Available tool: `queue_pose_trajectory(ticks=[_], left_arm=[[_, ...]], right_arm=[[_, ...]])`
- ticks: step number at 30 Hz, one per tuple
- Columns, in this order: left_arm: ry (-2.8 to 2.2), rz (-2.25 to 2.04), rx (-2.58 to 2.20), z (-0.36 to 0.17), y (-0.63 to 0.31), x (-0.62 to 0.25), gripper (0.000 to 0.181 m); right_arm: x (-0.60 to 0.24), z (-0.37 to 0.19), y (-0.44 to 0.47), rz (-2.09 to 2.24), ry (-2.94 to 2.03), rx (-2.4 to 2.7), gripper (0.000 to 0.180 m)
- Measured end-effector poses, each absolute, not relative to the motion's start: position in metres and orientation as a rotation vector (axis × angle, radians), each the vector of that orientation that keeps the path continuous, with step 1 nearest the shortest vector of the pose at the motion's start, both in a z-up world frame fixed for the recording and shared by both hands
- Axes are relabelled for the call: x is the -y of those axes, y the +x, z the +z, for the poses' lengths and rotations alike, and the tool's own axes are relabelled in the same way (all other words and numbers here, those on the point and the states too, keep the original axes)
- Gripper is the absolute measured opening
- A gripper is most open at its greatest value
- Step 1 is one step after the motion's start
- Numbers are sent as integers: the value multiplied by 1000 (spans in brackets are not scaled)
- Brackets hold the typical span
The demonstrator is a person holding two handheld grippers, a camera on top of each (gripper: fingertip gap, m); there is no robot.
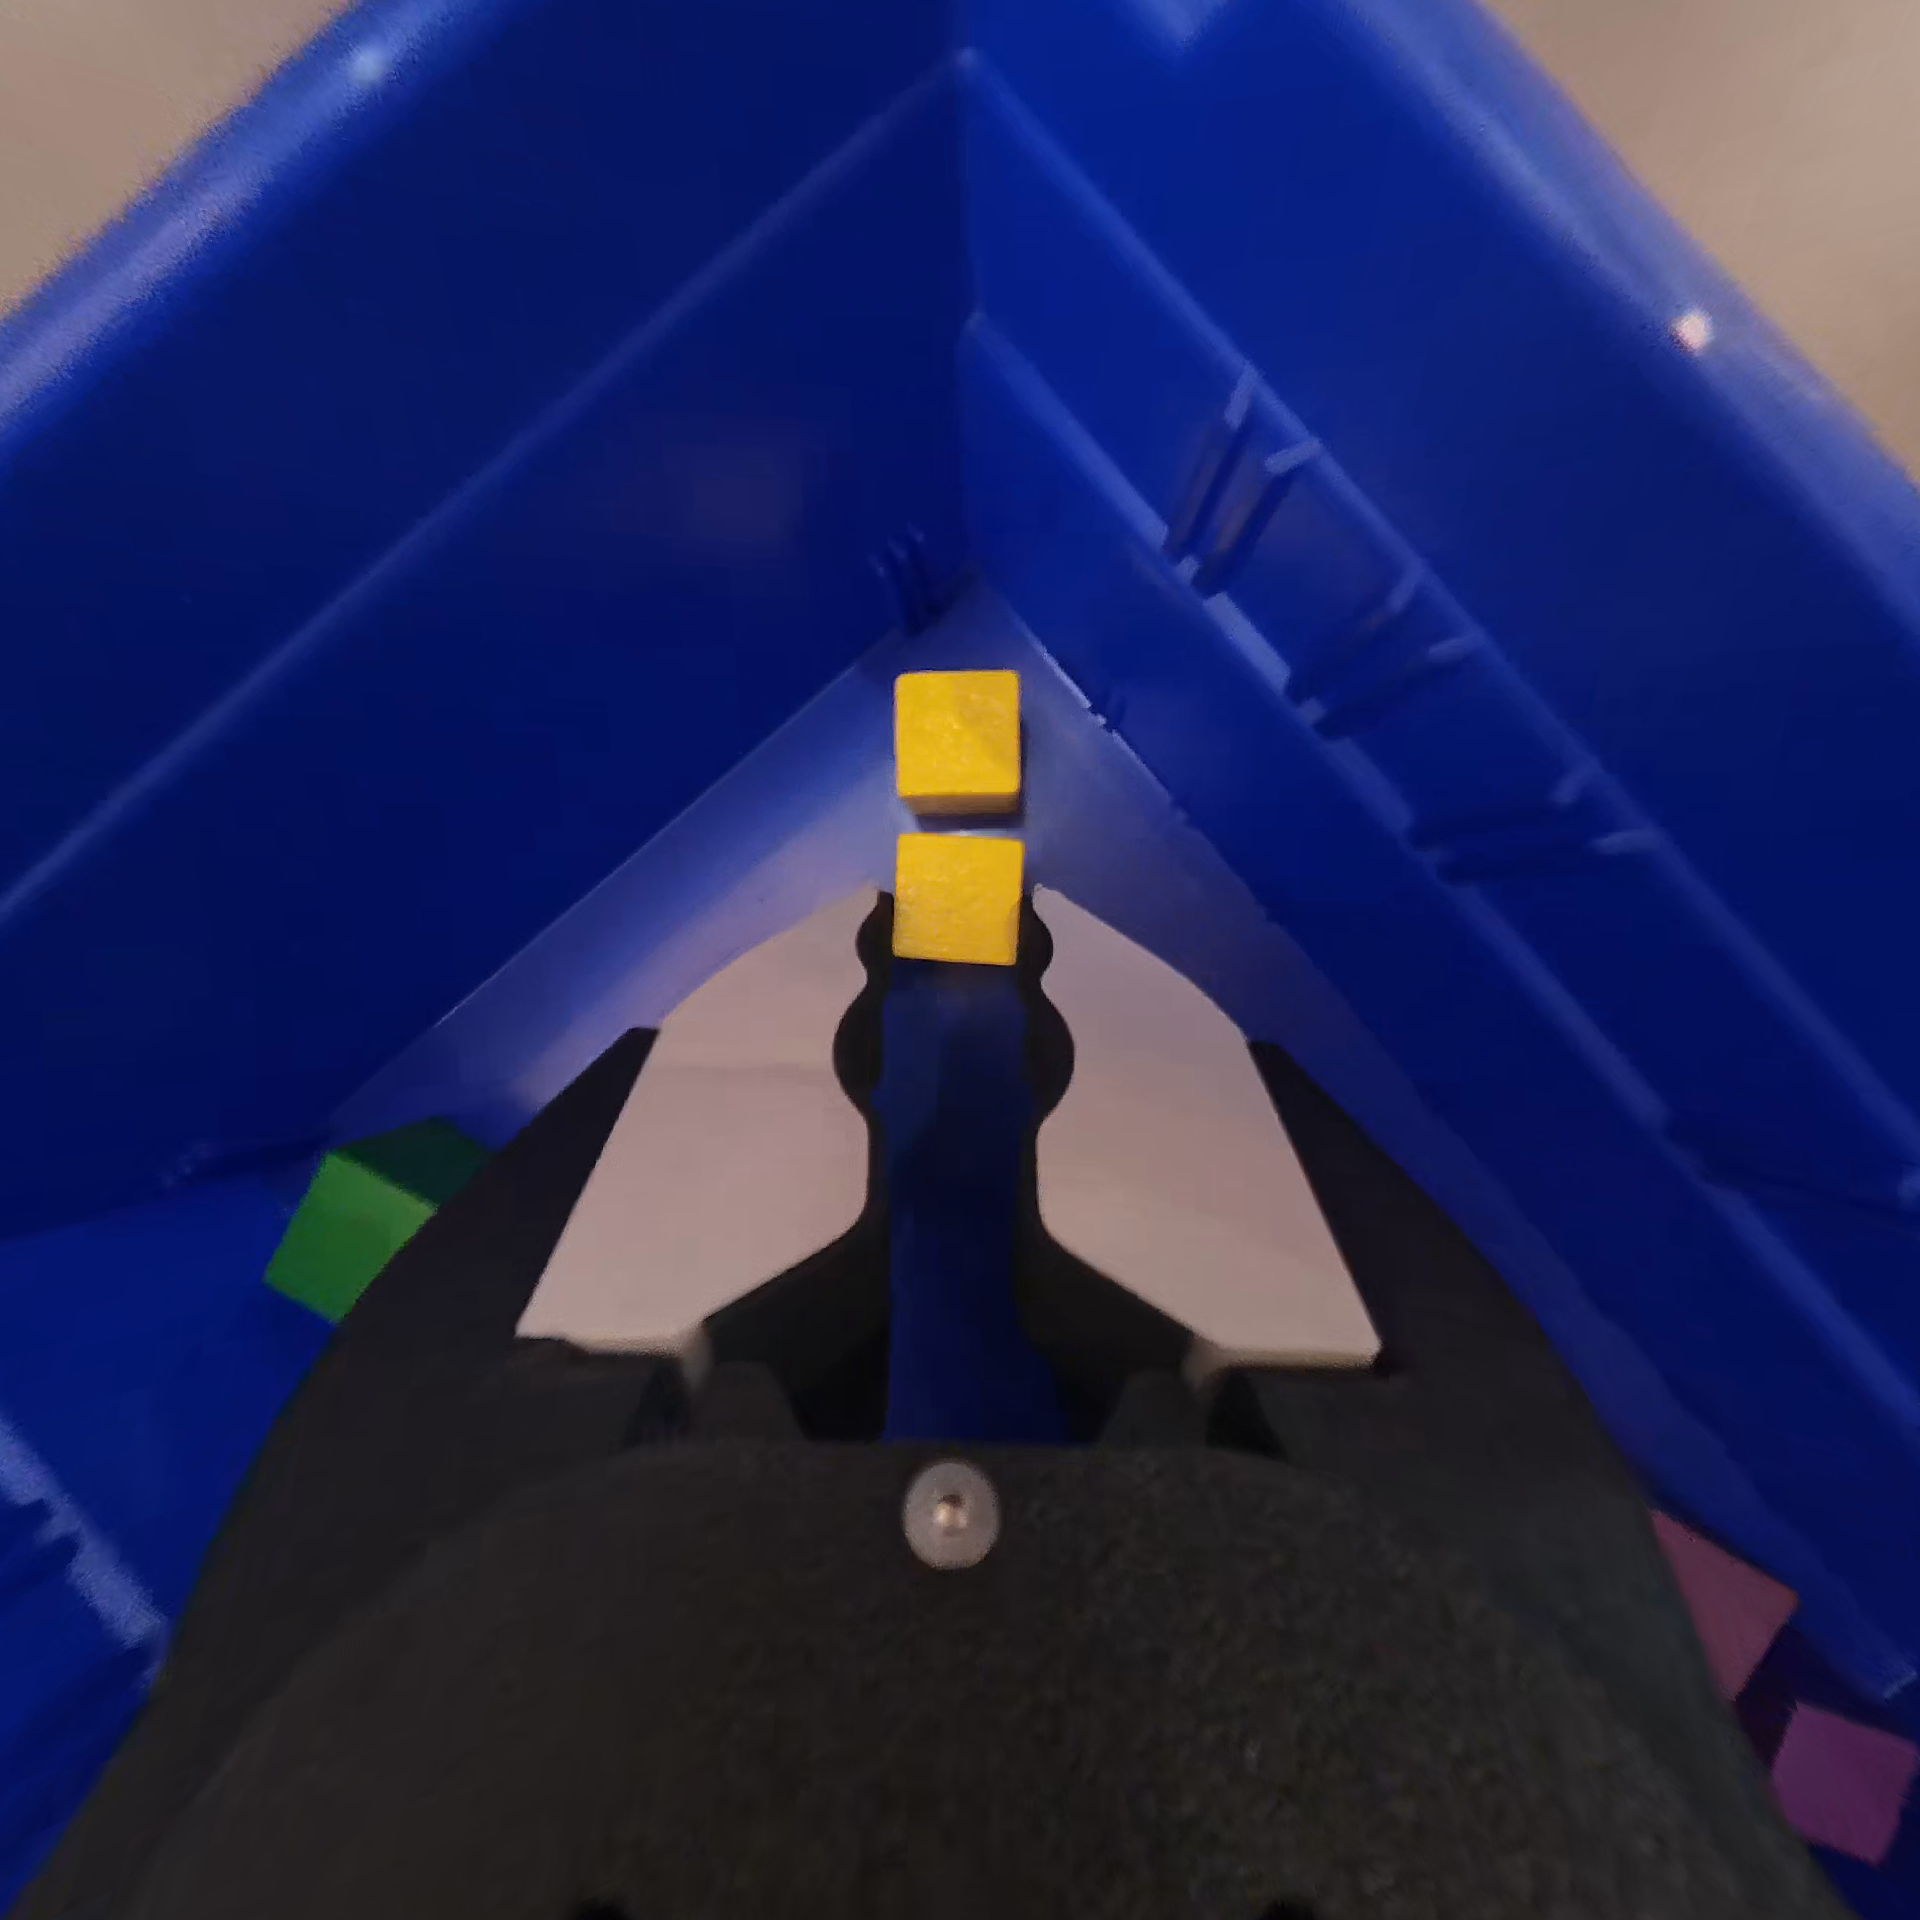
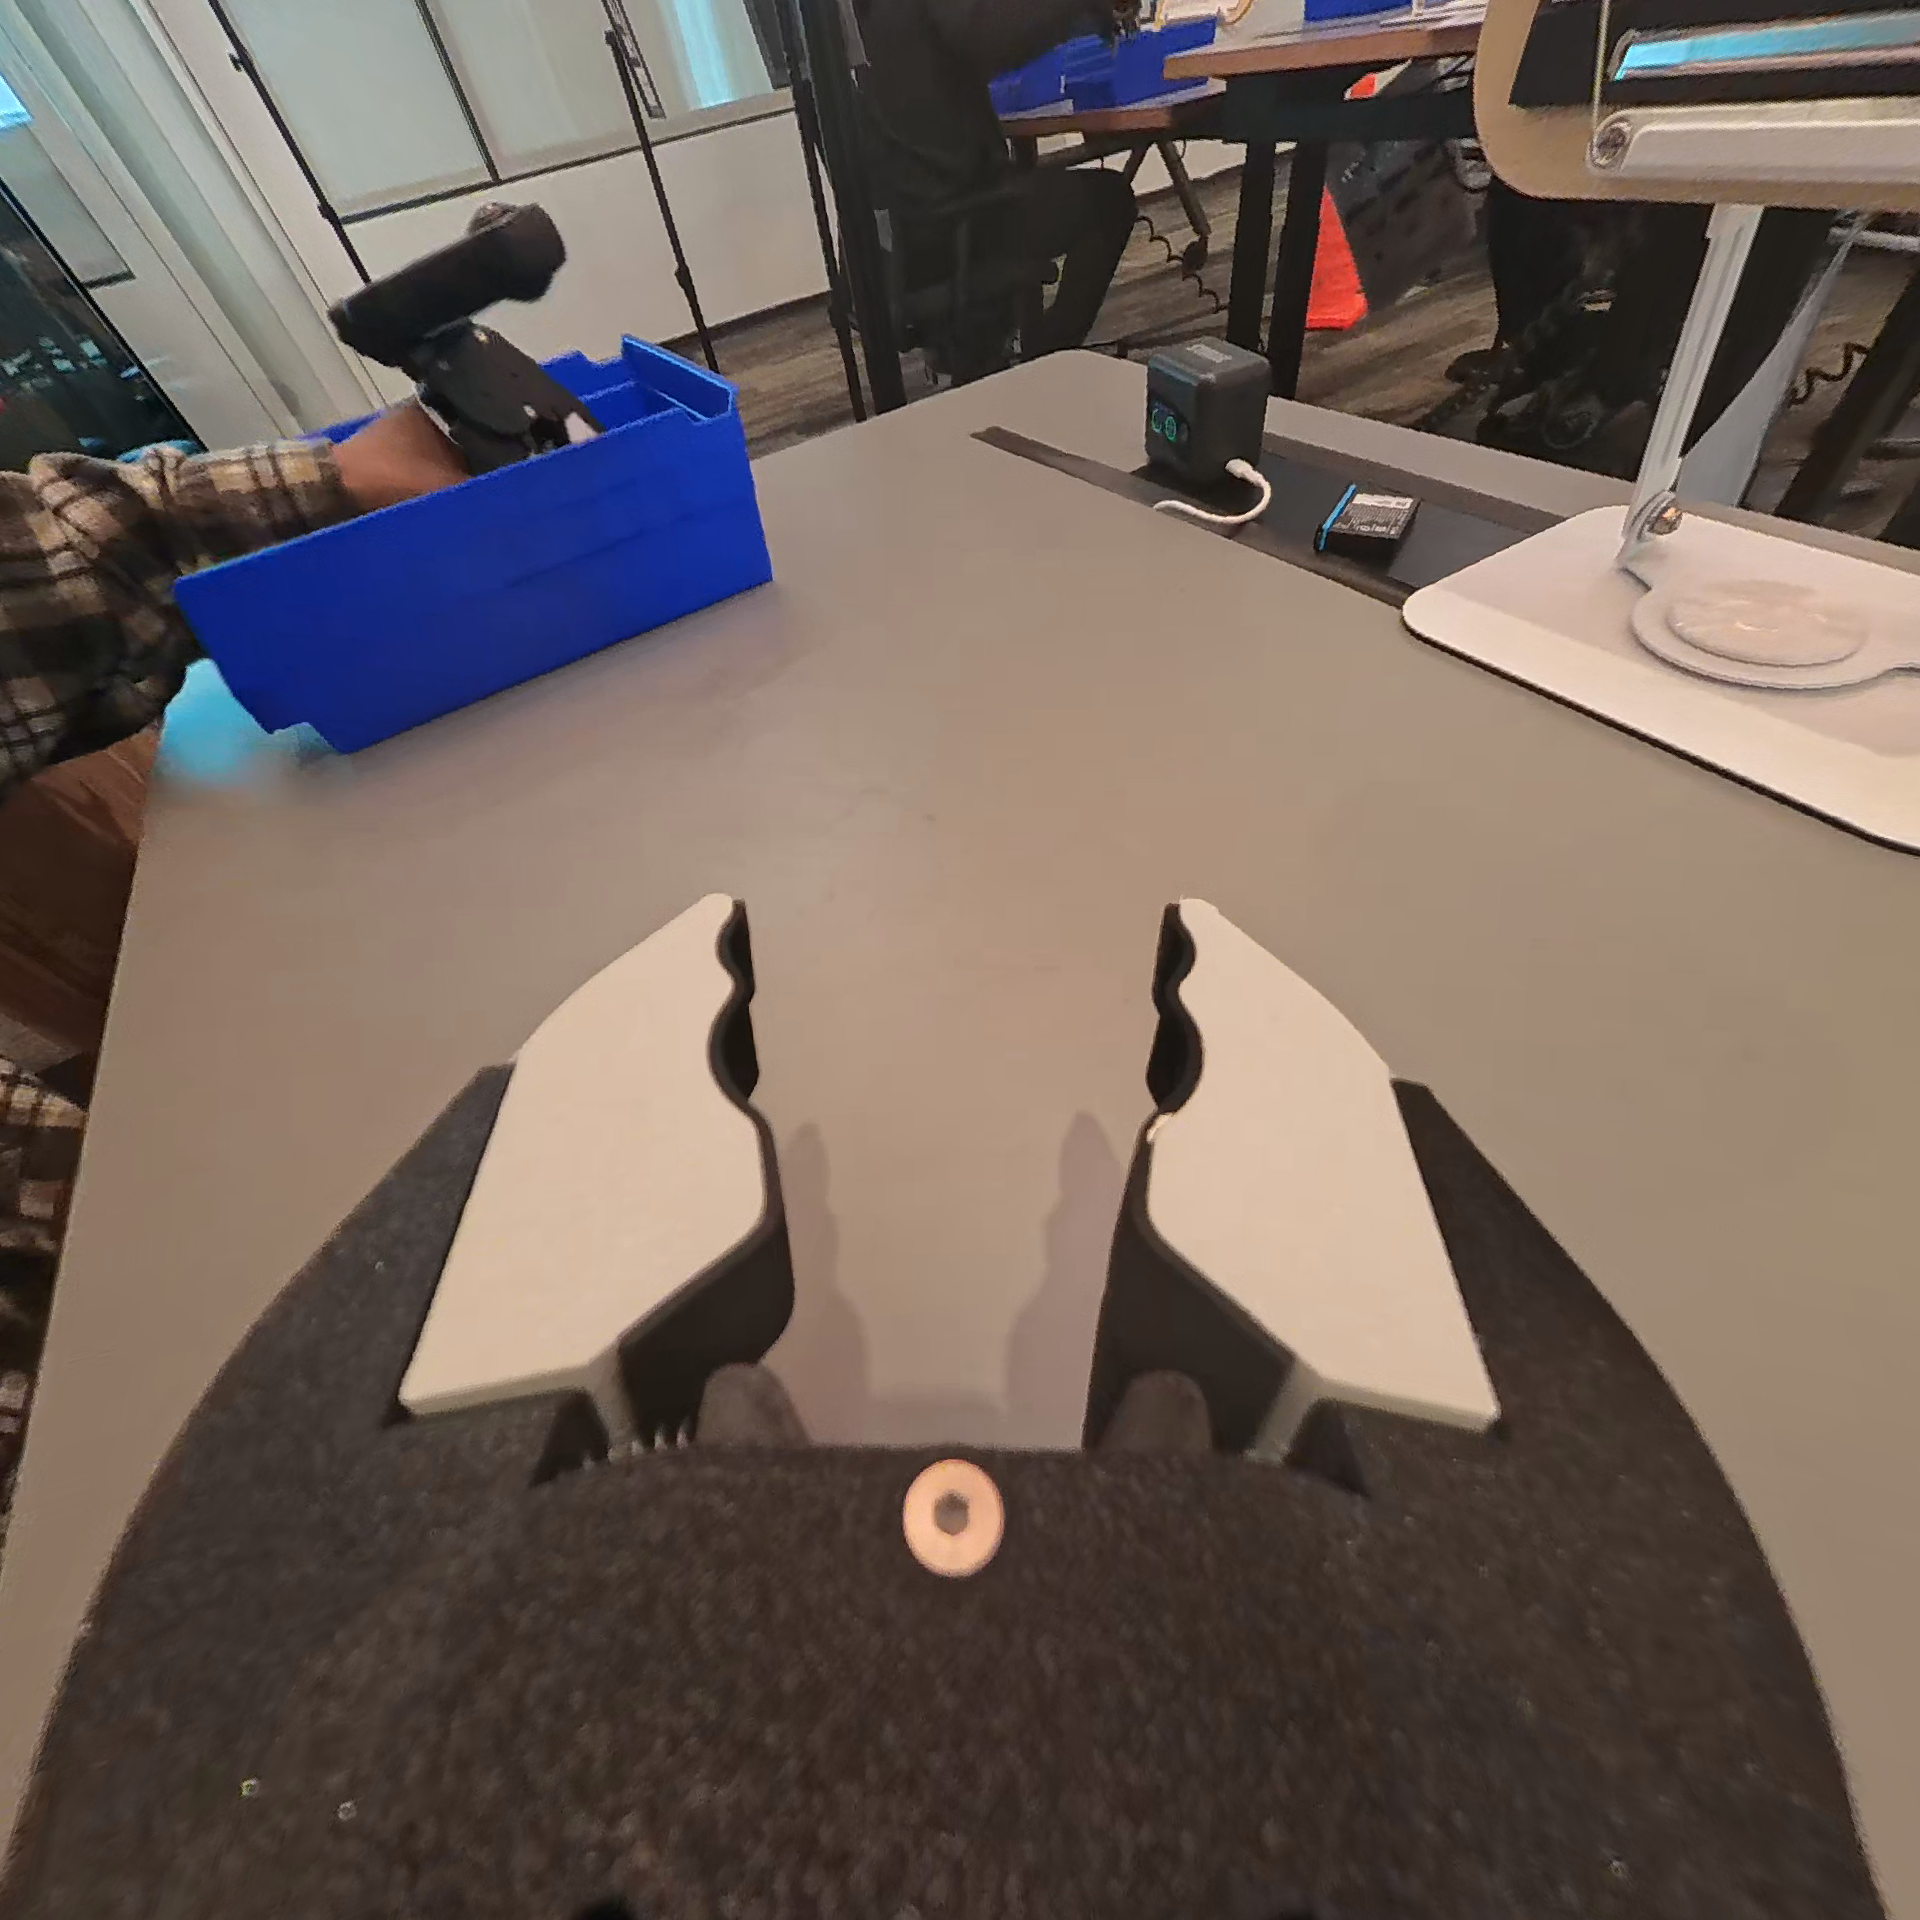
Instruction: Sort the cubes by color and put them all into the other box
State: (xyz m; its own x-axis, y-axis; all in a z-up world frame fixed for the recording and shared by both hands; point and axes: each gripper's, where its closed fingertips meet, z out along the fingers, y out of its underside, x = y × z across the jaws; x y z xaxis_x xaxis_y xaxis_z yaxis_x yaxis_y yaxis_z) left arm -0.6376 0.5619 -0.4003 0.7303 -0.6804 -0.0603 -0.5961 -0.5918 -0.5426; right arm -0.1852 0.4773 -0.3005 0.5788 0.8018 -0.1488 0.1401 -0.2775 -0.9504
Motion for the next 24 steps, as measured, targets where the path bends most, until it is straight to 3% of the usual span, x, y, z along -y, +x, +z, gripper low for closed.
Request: queue_pose_trajectory(ticks=[6, 12, 17, 24], left_arm=[[-2132, -179, -862, -295, -636, -547, 22], [-1866, -206, -1045, -200, -505, -488, 22], [-1759, -238, -1228, -207, -366, -455, 22], [-1633, -224, -1382, -235, -248, -438, 22]], right_arm=[[-465, -294, -174, 850, -1767, 735, 72], [-460, -274, -179, 1244, -1883, 474, 69], [-437, -229, -217, 1708, -1901, 358, 50], [-430, -224, -224, 1787, -2020, 294, 50]])
